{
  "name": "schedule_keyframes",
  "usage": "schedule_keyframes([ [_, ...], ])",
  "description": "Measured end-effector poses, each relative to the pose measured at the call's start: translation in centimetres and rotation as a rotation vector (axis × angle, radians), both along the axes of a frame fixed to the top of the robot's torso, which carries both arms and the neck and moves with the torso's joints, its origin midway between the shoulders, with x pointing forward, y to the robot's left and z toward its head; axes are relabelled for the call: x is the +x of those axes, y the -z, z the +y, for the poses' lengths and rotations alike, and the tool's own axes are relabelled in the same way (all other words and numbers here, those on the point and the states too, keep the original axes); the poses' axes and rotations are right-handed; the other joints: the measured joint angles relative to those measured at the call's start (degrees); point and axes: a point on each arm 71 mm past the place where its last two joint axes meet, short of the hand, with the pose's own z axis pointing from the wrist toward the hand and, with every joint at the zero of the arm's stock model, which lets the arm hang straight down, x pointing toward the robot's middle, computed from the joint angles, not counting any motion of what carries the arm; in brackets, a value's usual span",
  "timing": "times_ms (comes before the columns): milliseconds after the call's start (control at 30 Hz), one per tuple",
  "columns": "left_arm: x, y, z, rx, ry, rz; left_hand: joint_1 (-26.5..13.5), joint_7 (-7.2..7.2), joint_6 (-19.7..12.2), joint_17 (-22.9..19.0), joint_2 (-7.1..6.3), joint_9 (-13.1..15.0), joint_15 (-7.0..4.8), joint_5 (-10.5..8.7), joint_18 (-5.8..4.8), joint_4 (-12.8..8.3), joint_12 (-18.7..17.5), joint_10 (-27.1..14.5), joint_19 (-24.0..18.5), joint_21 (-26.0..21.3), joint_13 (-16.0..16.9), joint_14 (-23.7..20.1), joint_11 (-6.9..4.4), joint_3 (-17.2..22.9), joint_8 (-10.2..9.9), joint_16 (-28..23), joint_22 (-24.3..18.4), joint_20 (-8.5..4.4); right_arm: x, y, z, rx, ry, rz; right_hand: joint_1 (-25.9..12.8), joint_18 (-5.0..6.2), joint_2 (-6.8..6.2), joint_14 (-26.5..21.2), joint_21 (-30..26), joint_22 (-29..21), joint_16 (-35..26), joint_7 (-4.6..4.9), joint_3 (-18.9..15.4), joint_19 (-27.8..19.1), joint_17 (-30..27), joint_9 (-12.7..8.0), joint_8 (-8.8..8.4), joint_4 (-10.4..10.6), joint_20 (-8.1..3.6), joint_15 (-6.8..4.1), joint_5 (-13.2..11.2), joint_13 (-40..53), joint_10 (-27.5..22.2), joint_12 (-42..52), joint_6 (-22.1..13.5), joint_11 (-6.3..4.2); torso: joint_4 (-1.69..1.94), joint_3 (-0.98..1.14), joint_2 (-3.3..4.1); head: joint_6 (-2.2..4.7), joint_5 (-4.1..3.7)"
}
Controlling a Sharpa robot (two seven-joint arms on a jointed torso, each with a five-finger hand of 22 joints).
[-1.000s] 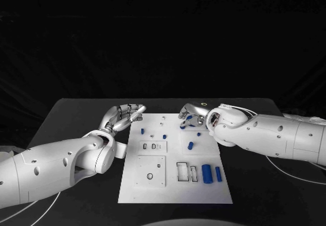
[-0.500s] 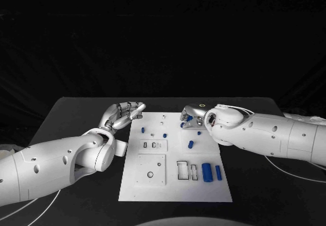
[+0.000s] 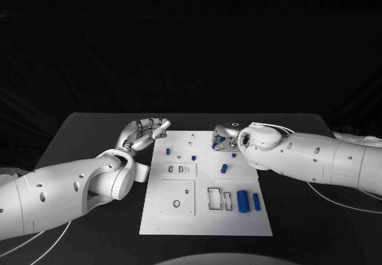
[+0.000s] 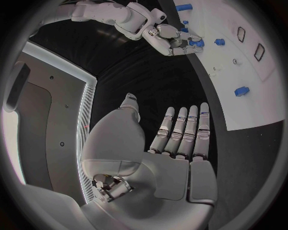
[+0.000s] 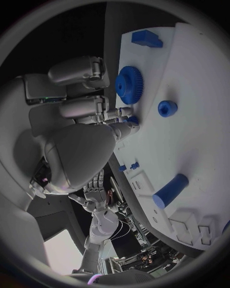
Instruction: Assemble the parts on the task board
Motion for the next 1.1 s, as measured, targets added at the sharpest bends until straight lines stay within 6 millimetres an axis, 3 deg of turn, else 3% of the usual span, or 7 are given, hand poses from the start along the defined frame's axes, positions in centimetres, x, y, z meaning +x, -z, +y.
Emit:
schedule_keyframes([
  [367,0.0,0.0,0.0,0.001,-0.001,-0.001,0.17,0.00,0.00,0.00,0.27,0.04,0.16,0.00,0.00,-0.15,0.00,0.00,0.00,0.00,0.00,-0.16,0.00,0.15,0.00,0.00,-0.05,0.00,0.0,0.0,0.1,-0.004,0.003,-0.001,1.15,0.01,1.13,0.11,0.00,-0.01,0.00,-0.98,1.99,0.02,-0.01,0.20,-0.11,0.72,-0.80,-0.93,-0.24,-0.08,4.41,-0.37,3.90,-1.15,0.07,-0.07,-0.01,-0.18,0.07],
  [500,0.0,0.0,0.0,0.001,-0.001,-0.002,0.17,0.00,0.00,0.00,0.27,0.05,0.22,0.00,0.00,-0.15,0.00,0.00,0.00,0.00,0.00,-0.21,0.00,0.15,0.00,0.00,-0.05,0.00,-0.1,0.0,0.2,0.001,0.003,-0.006,1.55,0.01,1.05,0.12,0.00,-0.01,0.00,-0.72,2.53,0.02,-0.01,0.20,0.26,0.79,-1.21,-1.33,-0.55,-0.11,5.60,-0.82,4.81,-1.57,0.10,-0.07,-0.01,-0.25,0.14],
  [800,0.0,0.0,0.2,0.002,-0.005,-0.002,0.17,0.00,0.00,0.04,0.27,0.04,0.22,0.00,0.00,-0.15,0.00,0.00,-0.21,-0.21,0.00,-0.22,0.00,0.15,0.23,0.00,-0.11,0.21,-0.3,-0.5,0.5,0.084,-0.006,-0.078,1.90,0.01,1.21,0.11,0.00,0.04,0.00,-0.51,2.77,0.02,-0.01,0.19,0.37,1.03,-1.20,-1.33,-0.51,-0.07,6.51,-1.24,5.04,-1.27,0.14,-0.10,-0.01,-0.10,0.41],
  [1100,0.1,0.0,0.3,0.002,-0.006,-0.004,0.40,0.00,0.00,0.04,0.50,0.04,0.22,0.00,0.00,-0.15,0.00,0.00,-0.21,-0.21,0.01,-0.21,0.00,0.14,0.23,0.00,-0.10,0.21,0.5,-1.7,2.3,0.199,-0.033,-0.187,2.06,0.01,1.10,0.11,0.00,0.03,0.00,-0.41,2.93,0.02,-0.01,0.19,0.36,1.19,-1.20,-1.32,-0.41,-0.07,6.54,-1.60,5.14,-1.24,0.17,-0.16,-0.01,0.04,0.81],
])
